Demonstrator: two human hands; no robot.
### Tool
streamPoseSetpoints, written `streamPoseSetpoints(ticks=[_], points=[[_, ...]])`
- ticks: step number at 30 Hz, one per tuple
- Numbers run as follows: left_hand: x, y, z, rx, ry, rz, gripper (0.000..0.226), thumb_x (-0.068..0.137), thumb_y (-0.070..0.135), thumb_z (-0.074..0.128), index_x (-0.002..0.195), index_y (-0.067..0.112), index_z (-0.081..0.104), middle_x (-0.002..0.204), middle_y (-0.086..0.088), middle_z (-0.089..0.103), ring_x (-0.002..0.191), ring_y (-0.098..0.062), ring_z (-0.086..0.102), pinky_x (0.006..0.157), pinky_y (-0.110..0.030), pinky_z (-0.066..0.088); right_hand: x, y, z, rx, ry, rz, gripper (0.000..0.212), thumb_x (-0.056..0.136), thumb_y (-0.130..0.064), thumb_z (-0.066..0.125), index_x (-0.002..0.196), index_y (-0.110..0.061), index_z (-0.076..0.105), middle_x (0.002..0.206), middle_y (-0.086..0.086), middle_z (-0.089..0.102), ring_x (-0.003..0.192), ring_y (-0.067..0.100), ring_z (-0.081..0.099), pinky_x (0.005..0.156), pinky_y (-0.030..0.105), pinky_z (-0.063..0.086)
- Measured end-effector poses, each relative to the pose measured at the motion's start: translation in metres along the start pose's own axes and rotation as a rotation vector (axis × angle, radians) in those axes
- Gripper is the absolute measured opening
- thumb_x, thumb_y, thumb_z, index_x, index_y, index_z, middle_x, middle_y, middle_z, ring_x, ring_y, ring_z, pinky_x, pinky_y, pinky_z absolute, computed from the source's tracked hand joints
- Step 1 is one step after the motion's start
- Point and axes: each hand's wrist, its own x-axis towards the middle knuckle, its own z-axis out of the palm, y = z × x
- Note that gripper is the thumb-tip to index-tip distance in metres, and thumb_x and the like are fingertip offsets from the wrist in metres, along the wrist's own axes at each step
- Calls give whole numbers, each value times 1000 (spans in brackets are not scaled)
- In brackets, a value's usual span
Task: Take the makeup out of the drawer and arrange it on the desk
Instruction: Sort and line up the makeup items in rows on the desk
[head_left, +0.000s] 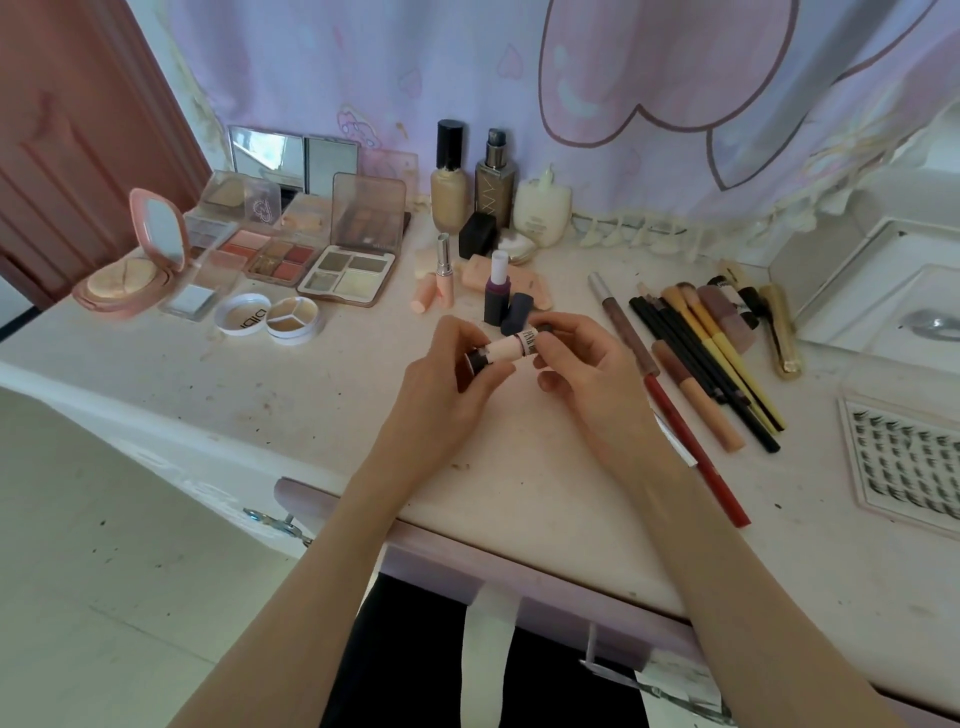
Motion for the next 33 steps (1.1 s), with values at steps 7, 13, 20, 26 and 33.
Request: streamPoseSetpoints(ticks=[7, 13, 20, 26, 33], points=[[4, 2, -1, 102, -54, 19, 10, 91, 31, 50, 85, 25, 55, 78, 11, 47, 69, 2, 44, 65, -3, 32, 0, -6, -3, 242, -17, 12, 27, 89, 5, 52, 115, 0, 57, 84, 1, 59, 72, 14, 49, 55, 22, 38], [1, 3, 0, 139, -138, 85, 5, 86, 31, 58, 91, 28, 58, 80, 16, 49, 80, -1, 42, 68, -4, 29, -3, -8, -4, 109, 30, -28, 25, 86, -2, 59, 110, -6, 62, 94, 2, 68, 79, 10, 57, 67, 25, 43], [0, 3, -1, 122, -91, 86, 7, 85, 25, 63, 93, 26, 62, 78, 19, 49, 79, -2, 43, 69, -5, 29, -4, -9, -2, -41, 32, -211, 33, 87, 4, 56, 106, -22, 62, 100, -9, 67, 87, -2, 62, 77, 15, 49], [-1, 3, -1, 85, -87, 65, 13, 86, 27, 61, 95, 36, 56, 83, 22, 57, 81, 3, 45, 67, -4, 30, -3, -11, 0, -12, 3, -238, 32, 88, 5, 52, 105, -20, 62, 98, -9, 68, 92, 1, 64, 80, 17, 51], [-1, 1, 0, 74, -79, 59, 11, 86, 25, 63, 91, 33, 58, 80, 24, 55, 76, 10, 45, 66, -4, 32, -4, -9, 1, -140, 50, -256, 22, 85, -7, 63, 97, -25, 63, 94, -12, 66, 85, -3, 62, 77, 12, 49]])
